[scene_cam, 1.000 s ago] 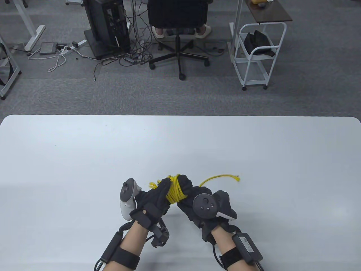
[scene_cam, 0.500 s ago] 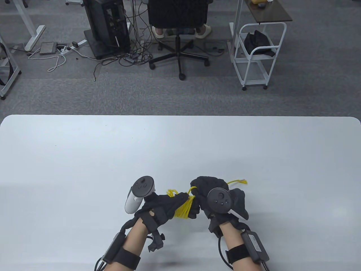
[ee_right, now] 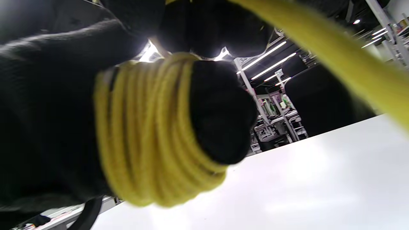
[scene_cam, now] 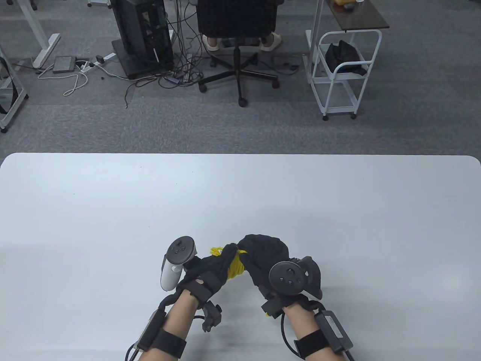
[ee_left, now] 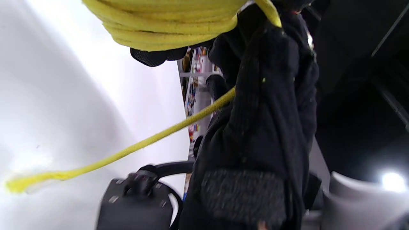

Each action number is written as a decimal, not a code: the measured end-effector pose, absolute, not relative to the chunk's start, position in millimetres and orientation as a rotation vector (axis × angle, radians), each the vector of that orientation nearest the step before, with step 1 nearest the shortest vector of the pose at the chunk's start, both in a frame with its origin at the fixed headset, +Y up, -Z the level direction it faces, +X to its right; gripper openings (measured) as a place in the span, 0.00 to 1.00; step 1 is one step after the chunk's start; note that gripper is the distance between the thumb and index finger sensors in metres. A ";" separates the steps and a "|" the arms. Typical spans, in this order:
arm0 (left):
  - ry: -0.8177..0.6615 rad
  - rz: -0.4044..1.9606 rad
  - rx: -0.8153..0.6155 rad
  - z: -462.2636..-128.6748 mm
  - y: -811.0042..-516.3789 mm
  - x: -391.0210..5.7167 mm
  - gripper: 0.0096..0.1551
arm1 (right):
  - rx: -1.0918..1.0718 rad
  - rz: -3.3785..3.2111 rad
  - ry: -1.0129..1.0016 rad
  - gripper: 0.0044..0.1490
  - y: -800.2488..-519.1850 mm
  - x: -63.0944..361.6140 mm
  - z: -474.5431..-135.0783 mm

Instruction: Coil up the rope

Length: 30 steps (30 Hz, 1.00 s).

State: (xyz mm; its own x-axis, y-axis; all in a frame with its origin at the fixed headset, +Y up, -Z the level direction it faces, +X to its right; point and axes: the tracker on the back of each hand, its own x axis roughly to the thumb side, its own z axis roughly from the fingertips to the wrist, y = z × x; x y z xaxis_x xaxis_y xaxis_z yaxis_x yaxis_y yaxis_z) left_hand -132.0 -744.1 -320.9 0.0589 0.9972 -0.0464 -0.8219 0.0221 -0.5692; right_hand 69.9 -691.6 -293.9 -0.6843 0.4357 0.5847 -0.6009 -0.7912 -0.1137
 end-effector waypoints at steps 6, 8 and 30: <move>-0.339 1.428 -0.364 -323.5 -738.9 -146.8 0.41 | 0.861 2.464 -0.374 0.27 -694.5 55.1 -286.8; -0.327 1.464 -0.324 -323.9 -737.1 -150.8 0.39 | 0.893 2.475 -0.350 0.26 -696.1 51.4 -285.8; -0.594 1.714 -0.414 -318.8 -722.7 -130.5 0.31 | 0.795 2.659 0.061 0.26 -726.4 73.7 -314.1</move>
State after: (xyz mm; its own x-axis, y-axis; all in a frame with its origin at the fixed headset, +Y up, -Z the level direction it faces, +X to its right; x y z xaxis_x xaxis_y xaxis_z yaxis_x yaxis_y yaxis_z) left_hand -130.5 -722.7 -318.8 -0.2223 0.9741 0.0420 -0.7914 -0.1551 -0.5913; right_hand 73.7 -726.4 -314.1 -0.7755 0.3543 0.5225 -0.3302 -0.9331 0.1427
